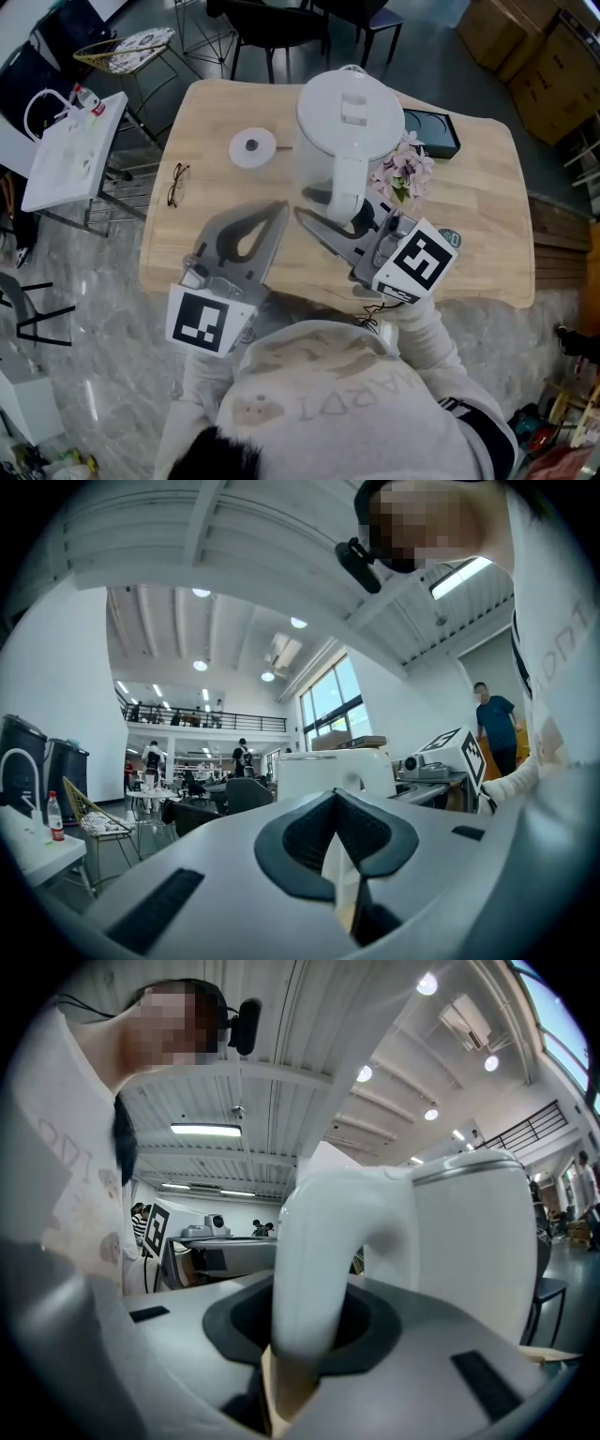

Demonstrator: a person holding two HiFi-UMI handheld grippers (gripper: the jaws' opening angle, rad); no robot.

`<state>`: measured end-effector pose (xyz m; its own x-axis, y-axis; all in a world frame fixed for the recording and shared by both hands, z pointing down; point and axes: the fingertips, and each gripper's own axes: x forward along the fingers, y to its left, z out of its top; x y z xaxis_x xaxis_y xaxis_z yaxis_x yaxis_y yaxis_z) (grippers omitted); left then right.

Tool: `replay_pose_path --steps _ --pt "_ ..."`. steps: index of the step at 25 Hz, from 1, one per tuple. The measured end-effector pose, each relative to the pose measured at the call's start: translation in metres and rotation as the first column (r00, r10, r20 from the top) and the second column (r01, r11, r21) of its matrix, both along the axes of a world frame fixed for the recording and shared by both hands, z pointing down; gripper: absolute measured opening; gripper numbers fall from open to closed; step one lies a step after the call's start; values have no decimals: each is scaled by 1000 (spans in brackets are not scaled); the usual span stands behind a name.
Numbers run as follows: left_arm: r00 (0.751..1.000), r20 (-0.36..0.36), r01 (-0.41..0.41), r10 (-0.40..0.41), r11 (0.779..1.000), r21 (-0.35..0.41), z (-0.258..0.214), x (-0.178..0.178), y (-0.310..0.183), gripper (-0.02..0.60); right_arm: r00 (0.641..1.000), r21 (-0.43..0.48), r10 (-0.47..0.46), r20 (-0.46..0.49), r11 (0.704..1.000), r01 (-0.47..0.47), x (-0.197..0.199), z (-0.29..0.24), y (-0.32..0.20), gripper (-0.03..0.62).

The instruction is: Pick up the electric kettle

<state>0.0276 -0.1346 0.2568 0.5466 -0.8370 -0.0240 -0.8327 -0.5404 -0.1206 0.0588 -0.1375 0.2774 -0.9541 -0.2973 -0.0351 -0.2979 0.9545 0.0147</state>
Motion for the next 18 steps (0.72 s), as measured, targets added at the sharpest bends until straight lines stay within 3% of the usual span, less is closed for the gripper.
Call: replay_pose_path --steps 18 --pt "999 26 27 -27 1000 6 -4 29 15 0 999 -2 -50 23 999 50 25 -4 17 94"
